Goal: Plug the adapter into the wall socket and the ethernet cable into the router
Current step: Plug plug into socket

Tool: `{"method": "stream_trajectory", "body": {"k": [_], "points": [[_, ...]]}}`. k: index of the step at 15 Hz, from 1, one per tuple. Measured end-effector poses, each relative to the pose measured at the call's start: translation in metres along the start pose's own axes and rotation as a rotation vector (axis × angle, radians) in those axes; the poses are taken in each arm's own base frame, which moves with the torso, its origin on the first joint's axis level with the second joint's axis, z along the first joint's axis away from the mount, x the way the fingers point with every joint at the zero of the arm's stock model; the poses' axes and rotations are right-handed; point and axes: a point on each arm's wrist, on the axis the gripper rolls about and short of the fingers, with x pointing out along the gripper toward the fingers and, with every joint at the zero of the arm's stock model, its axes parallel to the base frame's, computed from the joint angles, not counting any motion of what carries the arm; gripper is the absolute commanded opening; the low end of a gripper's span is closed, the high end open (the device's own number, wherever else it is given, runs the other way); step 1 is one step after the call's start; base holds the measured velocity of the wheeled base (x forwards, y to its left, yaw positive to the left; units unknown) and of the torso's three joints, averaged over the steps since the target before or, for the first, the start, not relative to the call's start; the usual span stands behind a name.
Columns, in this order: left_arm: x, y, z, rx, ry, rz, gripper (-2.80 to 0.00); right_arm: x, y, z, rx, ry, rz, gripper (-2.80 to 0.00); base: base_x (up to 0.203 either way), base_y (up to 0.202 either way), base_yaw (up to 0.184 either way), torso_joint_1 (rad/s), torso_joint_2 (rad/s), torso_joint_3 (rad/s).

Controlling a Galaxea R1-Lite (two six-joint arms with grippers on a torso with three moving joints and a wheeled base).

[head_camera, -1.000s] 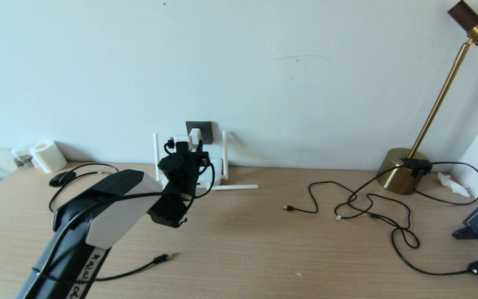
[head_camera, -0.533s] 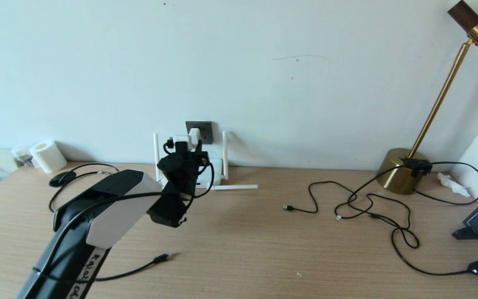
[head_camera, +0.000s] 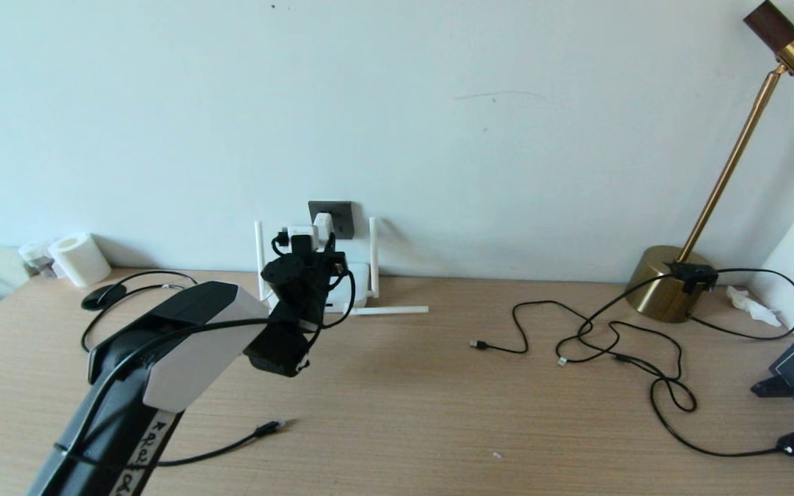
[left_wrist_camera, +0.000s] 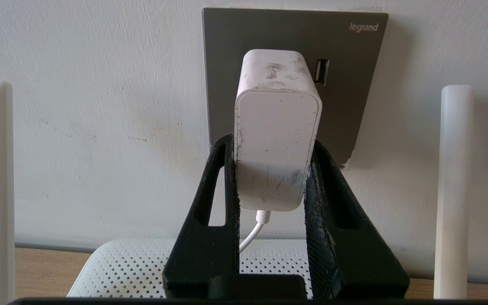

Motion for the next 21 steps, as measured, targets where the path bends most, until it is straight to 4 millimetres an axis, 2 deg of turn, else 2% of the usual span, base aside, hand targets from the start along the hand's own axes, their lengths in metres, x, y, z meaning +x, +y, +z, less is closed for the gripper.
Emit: {"method": "stream_trajectory", "body": {"k": [21], "points": [[0.0051,0.001,-0.002,0.005,-0.012,0.006,-2.8,0.0,0.0,-0.0001,0.0,0.0,0.0,-2.8,0.0,0.0,0.0,0.0,0.0,0.0]]}}
